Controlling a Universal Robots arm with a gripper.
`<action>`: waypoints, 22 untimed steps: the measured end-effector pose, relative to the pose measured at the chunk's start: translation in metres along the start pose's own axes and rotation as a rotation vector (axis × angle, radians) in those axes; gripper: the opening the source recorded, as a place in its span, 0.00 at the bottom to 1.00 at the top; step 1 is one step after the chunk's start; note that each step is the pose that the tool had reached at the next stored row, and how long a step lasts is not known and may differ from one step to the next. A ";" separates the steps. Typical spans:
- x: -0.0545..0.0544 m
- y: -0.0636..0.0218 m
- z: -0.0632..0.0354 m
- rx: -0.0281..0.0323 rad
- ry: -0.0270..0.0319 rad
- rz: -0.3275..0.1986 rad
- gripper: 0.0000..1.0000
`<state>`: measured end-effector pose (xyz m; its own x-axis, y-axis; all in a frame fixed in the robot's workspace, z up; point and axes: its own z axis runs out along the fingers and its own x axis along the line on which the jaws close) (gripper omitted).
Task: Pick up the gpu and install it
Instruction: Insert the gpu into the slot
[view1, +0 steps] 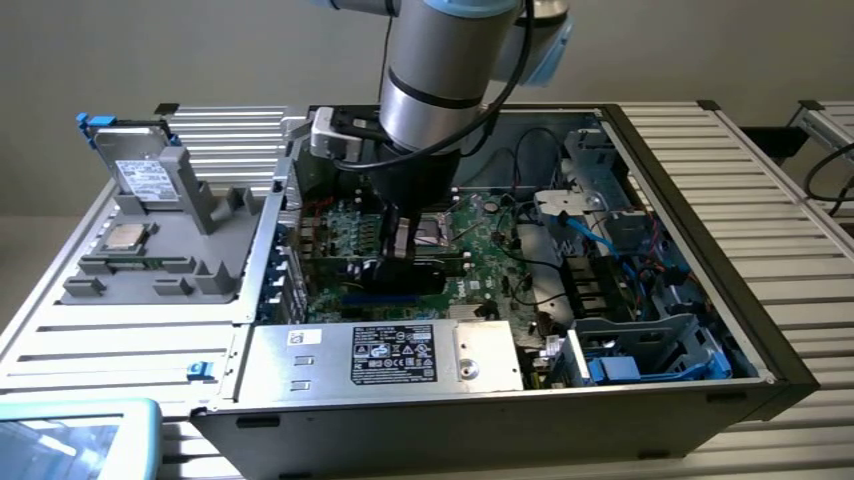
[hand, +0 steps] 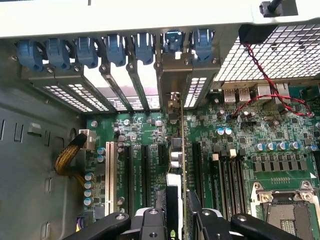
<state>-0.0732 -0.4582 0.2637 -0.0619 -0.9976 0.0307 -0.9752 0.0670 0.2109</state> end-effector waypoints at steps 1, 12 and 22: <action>0.000 0.0028 0.0008 -0.0002 -0.0003 0.000 0.28; 0.000 0.0026 0.0024 -0.0001 0.0000 0.000 0.28; -0.001 -0.0002 0.0021 -0.0117 0.0004 0.001 0.28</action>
<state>-0.0734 -0.4571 0.2616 -0.0631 -0.9975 0.0314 -0.9726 0.0685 0.2223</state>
